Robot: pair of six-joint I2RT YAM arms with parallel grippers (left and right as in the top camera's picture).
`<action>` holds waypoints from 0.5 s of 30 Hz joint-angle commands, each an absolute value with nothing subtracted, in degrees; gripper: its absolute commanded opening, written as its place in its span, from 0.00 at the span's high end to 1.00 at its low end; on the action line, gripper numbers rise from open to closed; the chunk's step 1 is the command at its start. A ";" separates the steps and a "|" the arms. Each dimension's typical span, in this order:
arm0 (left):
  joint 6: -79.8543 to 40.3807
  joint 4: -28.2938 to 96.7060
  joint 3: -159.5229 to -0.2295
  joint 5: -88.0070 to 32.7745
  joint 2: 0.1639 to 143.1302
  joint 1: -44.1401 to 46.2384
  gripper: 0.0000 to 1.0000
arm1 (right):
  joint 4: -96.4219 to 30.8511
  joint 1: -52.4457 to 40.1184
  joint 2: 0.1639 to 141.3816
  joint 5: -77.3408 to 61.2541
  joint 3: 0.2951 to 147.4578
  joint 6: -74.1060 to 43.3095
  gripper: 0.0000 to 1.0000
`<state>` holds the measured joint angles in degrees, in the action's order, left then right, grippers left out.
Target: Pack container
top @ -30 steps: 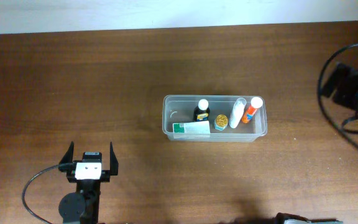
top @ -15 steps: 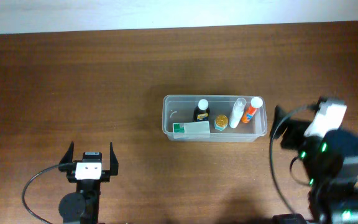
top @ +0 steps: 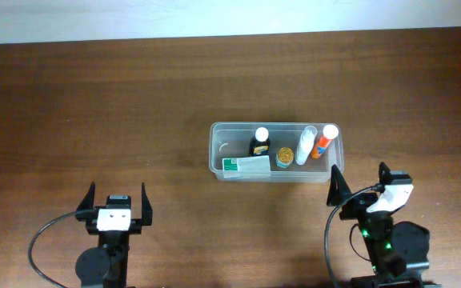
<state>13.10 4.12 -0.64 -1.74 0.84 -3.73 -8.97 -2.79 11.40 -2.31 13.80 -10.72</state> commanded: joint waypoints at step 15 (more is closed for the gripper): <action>13.78 4.54 -0.54 -2.61 0.40 -4.03 0.00 | -1.43 -1.52 0.62 -4.56 2.04 -9.23 0.01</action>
